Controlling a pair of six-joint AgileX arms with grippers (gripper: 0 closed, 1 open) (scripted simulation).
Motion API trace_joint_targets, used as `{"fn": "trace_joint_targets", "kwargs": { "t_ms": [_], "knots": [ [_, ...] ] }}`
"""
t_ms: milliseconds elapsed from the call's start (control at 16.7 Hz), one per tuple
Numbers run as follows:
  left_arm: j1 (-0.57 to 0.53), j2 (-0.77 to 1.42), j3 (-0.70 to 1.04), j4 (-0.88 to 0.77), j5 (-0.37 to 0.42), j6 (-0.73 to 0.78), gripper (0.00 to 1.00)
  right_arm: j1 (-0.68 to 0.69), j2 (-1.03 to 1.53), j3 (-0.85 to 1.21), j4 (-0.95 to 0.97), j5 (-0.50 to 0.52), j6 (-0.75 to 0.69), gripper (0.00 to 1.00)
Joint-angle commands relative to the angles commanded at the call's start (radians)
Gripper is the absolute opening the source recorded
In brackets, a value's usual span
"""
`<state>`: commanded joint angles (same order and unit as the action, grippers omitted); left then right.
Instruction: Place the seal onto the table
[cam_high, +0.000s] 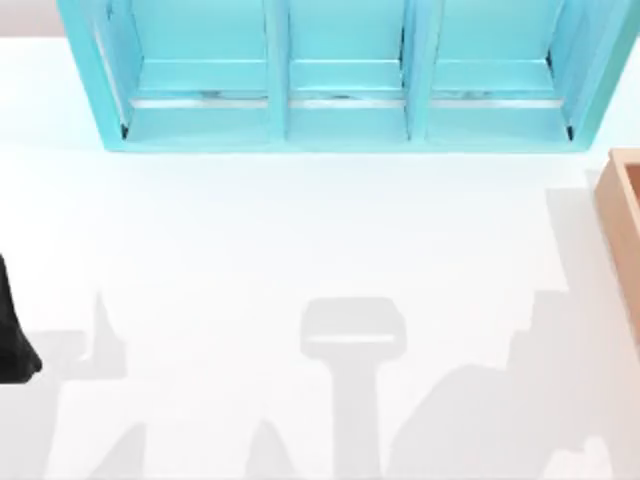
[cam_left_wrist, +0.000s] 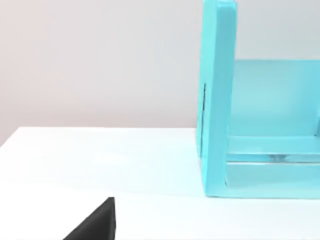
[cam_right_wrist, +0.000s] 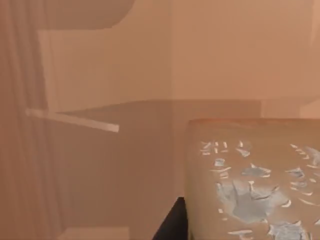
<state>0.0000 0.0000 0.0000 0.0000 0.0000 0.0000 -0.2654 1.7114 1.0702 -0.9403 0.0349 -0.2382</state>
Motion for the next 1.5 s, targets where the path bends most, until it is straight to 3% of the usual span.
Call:
{"fn": "trace_joint_targets", "kwargs": {
  "t_ms": [420,900,1500],
  "knots": [
    [0.000,0.000,0.000,0.000,0.000,0.000,1.00,0.208,-0.005,0.254,-0.243,0.027,0.335,0.00],
    [0.000,0.000,0.000,0.000,0.000,0.000,1.00,0.440,-0.142,0.350,-0.486,-0.030,0.425,0.00],
    [0.000,0.000,0.000,0.000,0.000,0.000,1.00,0.488,-0.030,0.458,-0.462,-0.032,0.473,0.00]
  ]
}}
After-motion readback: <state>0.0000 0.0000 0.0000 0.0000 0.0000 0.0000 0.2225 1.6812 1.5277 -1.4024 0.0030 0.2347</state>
